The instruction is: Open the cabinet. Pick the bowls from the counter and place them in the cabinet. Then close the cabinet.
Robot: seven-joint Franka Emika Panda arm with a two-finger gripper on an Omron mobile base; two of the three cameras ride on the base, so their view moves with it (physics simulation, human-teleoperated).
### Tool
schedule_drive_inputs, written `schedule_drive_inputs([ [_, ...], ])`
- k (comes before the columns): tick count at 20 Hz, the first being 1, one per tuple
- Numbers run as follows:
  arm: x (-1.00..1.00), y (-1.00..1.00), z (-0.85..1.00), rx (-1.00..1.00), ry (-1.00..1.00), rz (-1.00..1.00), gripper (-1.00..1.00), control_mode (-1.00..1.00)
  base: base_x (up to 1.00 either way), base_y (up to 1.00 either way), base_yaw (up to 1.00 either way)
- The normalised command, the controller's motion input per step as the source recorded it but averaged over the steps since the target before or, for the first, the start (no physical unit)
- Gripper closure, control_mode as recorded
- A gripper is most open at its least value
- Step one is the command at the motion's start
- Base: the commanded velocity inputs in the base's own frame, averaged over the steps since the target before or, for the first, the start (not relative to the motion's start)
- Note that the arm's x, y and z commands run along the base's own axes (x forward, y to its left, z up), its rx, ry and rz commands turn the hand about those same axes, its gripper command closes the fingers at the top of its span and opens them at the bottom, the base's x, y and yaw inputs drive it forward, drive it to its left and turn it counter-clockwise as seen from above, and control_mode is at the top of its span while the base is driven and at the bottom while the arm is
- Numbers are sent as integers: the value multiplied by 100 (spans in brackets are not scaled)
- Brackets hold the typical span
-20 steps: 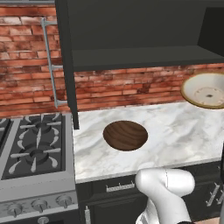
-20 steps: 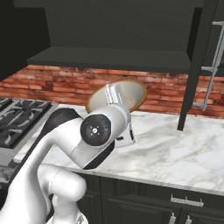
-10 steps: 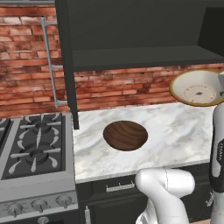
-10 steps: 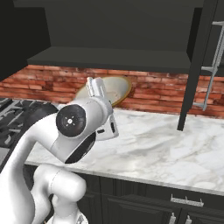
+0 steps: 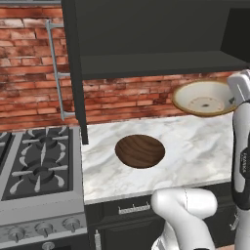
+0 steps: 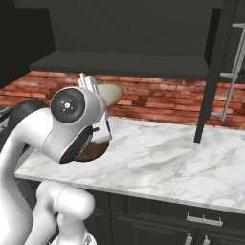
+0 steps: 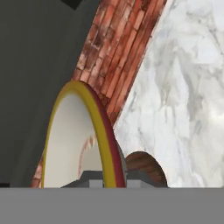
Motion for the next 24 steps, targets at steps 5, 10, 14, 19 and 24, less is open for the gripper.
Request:
schedule_drive_inputs([
  [5, 0, 23, 26, 11, -2, 25, 100, -100, 0, 0, 0],
  [10, 0, 34, 26, 10, -2, 15, 100, -100, 0, 0, 0],
  [14, 0, 46, 19, 10, -2, 3, 100, -100, 0, 0, 0],
  [19, 2, 51, 9, 10, -3, 0, 100, -100, 0, 0, 0],
  [24, 0, 25, 12, 7, -13, 0, 100, -100, 0, 0, 0],
])
